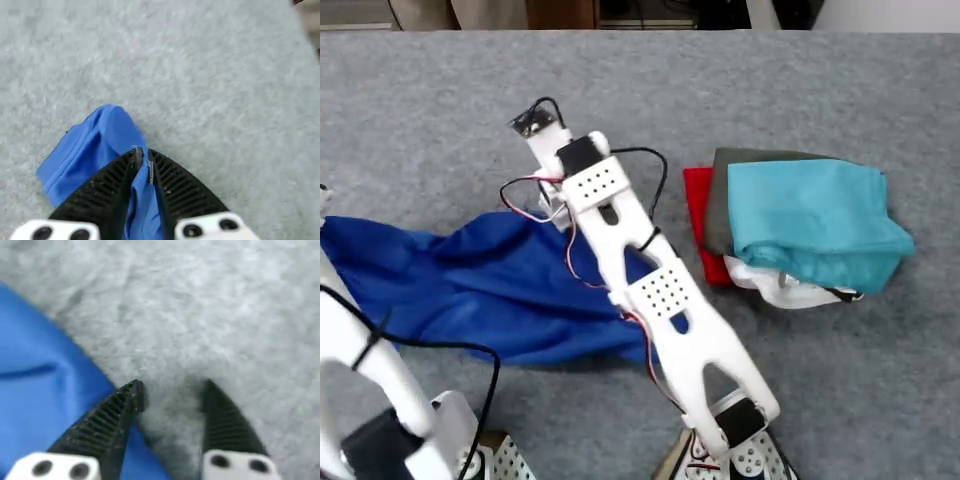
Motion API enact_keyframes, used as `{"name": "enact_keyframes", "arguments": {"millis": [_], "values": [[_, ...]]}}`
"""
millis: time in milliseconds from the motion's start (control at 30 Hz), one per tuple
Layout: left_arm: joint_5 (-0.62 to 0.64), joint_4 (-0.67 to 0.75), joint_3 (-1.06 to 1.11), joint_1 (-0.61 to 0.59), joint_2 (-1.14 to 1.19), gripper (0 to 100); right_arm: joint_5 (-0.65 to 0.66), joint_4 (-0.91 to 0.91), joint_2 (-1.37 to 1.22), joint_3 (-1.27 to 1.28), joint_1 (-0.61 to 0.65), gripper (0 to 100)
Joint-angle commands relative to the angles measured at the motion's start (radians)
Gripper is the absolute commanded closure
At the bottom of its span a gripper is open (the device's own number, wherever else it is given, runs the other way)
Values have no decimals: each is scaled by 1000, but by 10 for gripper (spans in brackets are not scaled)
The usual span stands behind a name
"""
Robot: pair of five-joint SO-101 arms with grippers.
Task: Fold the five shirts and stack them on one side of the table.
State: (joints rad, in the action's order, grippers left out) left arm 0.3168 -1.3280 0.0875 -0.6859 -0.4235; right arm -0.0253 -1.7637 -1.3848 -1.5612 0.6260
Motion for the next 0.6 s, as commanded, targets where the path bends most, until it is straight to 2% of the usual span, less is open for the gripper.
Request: {"name": "enact_keyframes", "arguments": {"millis": [0, 300, 467, 567], "values": [[3, 6, -51, 9, -91, 981, 0, -23, 13, -16, 19, 958], [11, 5, -41, 25, -318, 981, -8, -23, 225, 16, -2, 973], [11, -2, -17, 37, -381, 981, -9, -23, 315, 229, 56, 922], [8, -51, -23, 38, -423, 981, -48, -23, 371, 381, 102, 887]]}}
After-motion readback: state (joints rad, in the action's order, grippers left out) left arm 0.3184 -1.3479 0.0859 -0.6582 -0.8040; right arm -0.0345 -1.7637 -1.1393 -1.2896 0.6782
